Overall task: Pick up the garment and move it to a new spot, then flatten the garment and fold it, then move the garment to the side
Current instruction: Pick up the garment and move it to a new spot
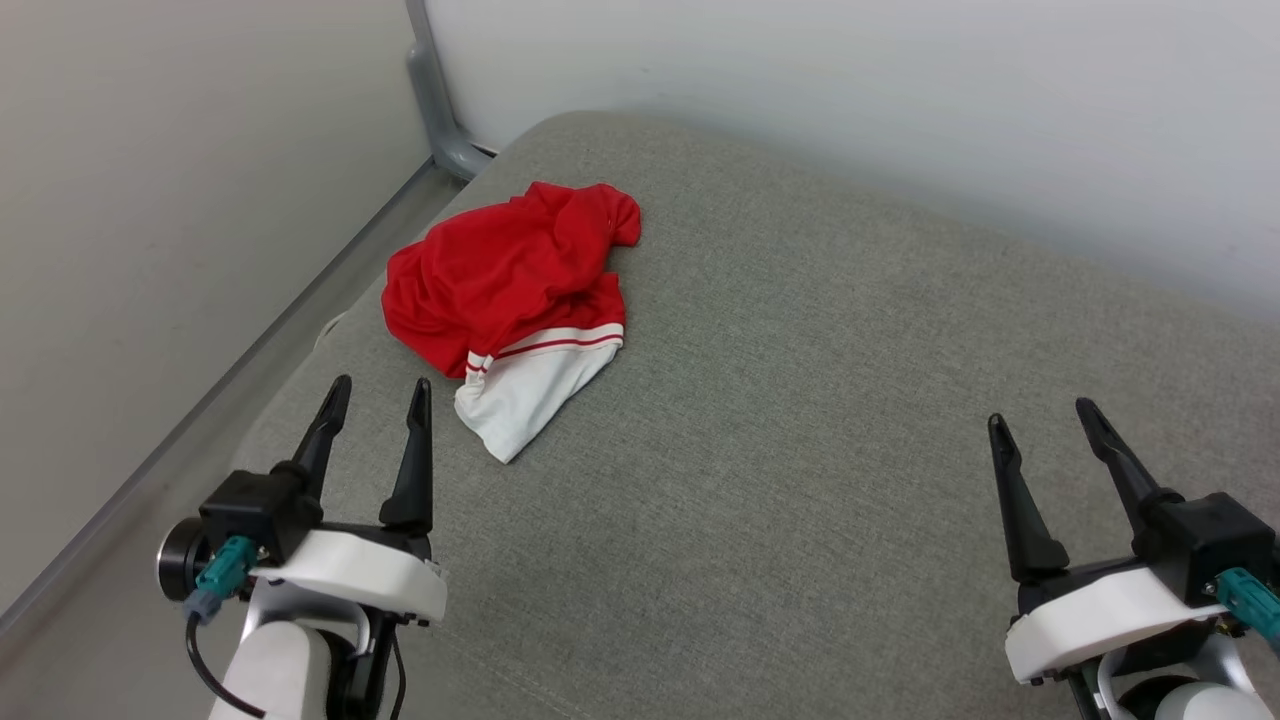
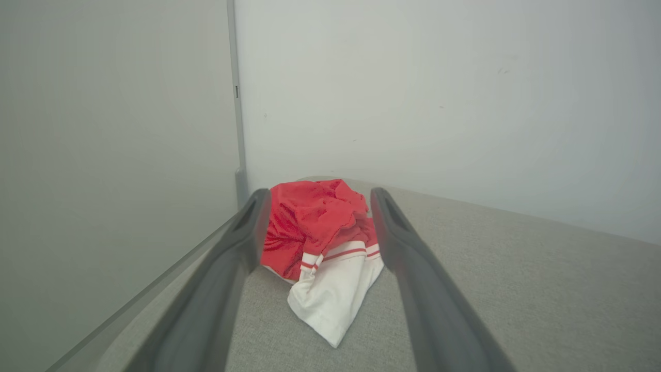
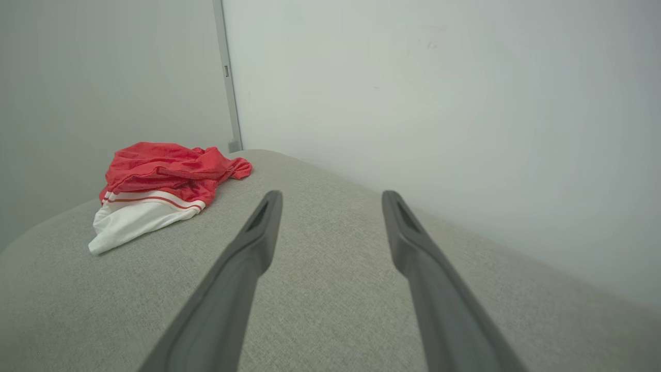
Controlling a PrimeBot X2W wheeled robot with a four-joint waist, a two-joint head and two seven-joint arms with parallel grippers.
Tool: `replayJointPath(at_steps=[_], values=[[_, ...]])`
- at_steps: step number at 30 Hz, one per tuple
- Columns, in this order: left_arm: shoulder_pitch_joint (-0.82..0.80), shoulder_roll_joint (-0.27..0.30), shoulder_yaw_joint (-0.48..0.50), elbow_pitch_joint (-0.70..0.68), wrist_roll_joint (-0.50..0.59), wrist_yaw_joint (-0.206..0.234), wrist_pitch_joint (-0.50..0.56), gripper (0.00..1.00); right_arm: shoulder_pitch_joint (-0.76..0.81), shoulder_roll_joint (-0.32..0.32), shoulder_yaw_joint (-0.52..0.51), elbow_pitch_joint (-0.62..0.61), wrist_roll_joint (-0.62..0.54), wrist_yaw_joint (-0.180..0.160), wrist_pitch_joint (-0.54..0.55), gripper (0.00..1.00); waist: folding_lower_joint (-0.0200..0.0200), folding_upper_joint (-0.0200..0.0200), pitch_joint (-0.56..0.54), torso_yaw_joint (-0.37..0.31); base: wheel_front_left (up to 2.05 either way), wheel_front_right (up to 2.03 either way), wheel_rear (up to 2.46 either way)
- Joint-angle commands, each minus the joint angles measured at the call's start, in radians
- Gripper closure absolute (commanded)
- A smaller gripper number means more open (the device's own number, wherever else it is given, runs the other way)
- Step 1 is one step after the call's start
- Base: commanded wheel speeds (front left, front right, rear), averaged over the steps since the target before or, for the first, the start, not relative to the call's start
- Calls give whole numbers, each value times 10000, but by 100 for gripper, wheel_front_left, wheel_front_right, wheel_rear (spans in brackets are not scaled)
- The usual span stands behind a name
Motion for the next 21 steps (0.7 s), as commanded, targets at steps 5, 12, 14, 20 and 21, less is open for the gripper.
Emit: replayJointPath(at_steps=[5, 12, 14, 20, 21], values=[[-1298, 531, -532, 701, -913, 2, -22, 0, -292, -12, -31, -425, -344, -7, 347, 0, 0, 0, 649, -262, 0, 0, 0], [-3272, 1197, -1206, 1715, -2178, 2, 536, 0, -585, -10, -194, -937, -632, -7, 766, 0, 0, 0, 1595, -617, 0, 0, 0], [-3894, 1472, -1528, 2047, -2593, 2, 917, 0, -718, -10, -185, -1068, -749, -7, 855, 0, 0, 0, 1887, -769, 0, 0, 0], [-5519, 2614, -2485, 3223, -4019, 1, 2586, 0, -1232, -10, -57, -1334, -965, -7, 1077, 0, 0, 0, 2756, -1438, 0, 0, 0], [-5711, 2773, -2643, 3436, -4313, 1, 2912, 0, -1284, -10, -56, -1345, -995, -7, 1095, 0, 0, 0, 2889, -1554, 0, 0, 0]])
